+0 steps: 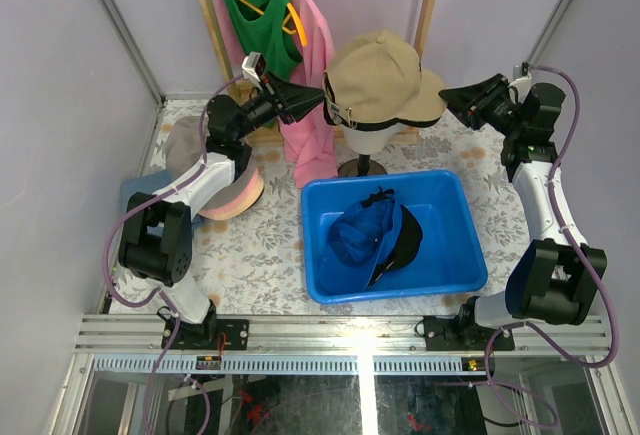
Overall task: Stack the hats
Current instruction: Stack the hat on the hat.
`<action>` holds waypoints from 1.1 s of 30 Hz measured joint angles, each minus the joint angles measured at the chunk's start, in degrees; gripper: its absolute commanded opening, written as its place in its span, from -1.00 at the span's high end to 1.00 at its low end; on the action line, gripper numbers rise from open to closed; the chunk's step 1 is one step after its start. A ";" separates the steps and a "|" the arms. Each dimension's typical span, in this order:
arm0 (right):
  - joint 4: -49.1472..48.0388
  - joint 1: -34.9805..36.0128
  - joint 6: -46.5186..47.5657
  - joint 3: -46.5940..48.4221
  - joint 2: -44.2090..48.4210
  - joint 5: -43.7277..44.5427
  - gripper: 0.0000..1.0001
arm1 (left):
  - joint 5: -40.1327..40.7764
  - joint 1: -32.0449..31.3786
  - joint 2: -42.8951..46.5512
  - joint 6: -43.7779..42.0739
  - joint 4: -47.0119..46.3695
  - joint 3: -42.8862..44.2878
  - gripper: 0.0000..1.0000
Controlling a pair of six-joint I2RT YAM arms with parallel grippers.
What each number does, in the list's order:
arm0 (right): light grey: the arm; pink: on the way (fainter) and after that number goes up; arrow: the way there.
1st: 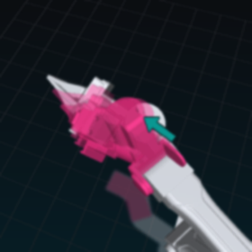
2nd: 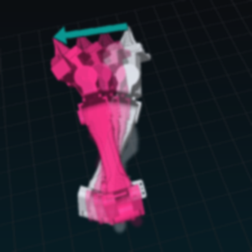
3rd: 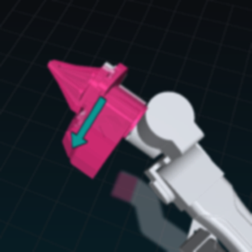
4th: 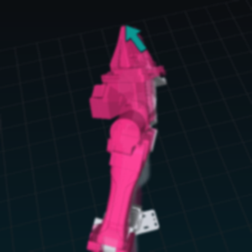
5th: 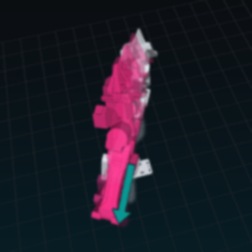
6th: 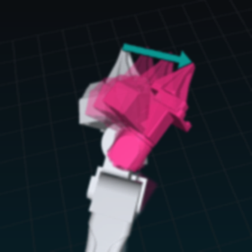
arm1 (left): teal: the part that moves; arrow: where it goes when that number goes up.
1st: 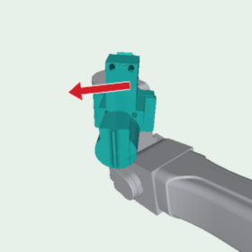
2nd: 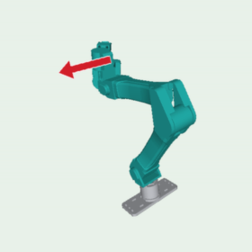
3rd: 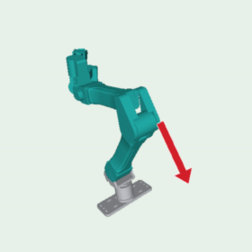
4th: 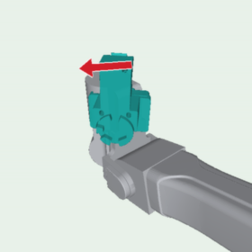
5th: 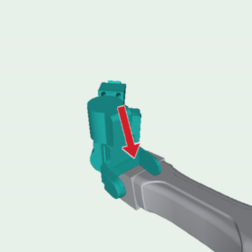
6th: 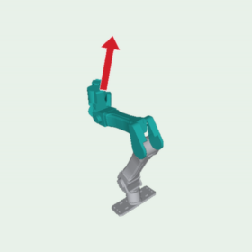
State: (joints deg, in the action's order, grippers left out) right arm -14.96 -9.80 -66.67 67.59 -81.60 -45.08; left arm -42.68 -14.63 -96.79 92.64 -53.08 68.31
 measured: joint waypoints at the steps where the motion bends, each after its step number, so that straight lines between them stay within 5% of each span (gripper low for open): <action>1: 0.28 0.00 0.26 0.00 0.00 -0.07 0.27 | 0.02 0.00 0.00 0.24 -0.26 -0.02 0.50; 33: 8.70 -1.46 5.18 -0.07 5.53 4.09 0.01 | 2.51 4.28 3.02 2.29 -3.02 -6.86 0.35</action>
State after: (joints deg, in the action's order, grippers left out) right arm -6.26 -11.27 -61.49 67.53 -76.07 -40.99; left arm -40.16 -10.35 -93.78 94.94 -56.10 61.45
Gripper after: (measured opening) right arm 0.486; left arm 0.319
